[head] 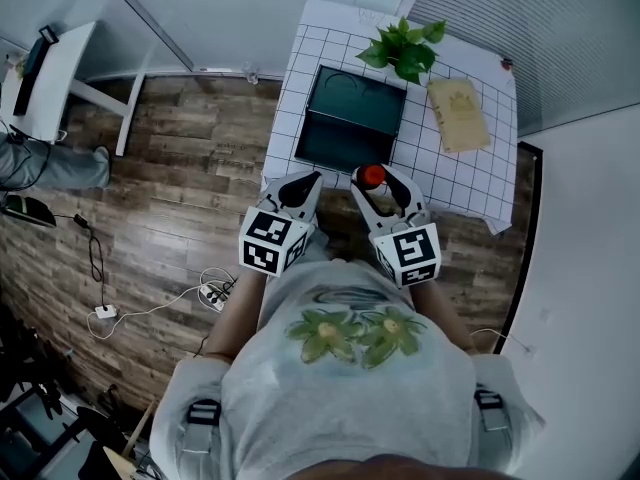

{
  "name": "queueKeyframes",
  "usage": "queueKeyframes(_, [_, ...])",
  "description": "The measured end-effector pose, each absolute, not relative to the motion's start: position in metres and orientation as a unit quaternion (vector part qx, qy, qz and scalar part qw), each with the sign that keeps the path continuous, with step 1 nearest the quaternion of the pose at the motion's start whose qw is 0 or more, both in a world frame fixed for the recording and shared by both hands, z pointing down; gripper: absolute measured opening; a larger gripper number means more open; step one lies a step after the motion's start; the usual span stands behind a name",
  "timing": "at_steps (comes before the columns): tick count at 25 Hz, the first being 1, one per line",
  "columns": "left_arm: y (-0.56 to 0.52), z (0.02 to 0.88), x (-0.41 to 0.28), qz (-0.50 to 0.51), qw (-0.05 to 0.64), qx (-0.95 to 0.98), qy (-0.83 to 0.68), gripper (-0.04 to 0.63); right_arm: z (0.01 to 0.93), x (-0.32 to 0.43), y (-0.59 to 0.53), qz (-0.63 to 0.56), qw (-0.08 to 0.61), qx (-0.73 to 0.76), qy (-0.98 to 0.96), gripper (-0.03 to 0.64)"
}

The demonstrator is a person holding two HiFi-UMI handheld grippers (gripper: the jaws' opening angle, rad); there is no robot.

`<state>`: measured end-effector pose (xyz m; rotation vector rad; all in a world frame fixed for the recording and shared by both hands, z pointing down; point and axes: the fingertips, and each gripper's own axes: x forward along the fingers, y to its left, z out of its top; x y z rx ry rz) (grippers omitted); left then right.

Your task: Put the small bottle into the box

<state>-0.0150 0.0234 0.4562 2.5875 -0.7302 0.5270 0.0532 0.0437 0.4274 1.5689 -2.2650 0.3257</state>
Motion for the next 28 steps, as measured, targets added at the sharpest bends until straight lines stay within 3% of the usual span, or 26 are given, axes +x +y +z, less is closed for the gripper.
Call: queueKeyframes(28, [-0.06, 0.479, -0.009, 0.209, 0.237, 0.911, -0.264, 0.006, 0.462, 0.052, -0.033, 0.158, 0.211, 0.526, -0.809, 0.209])
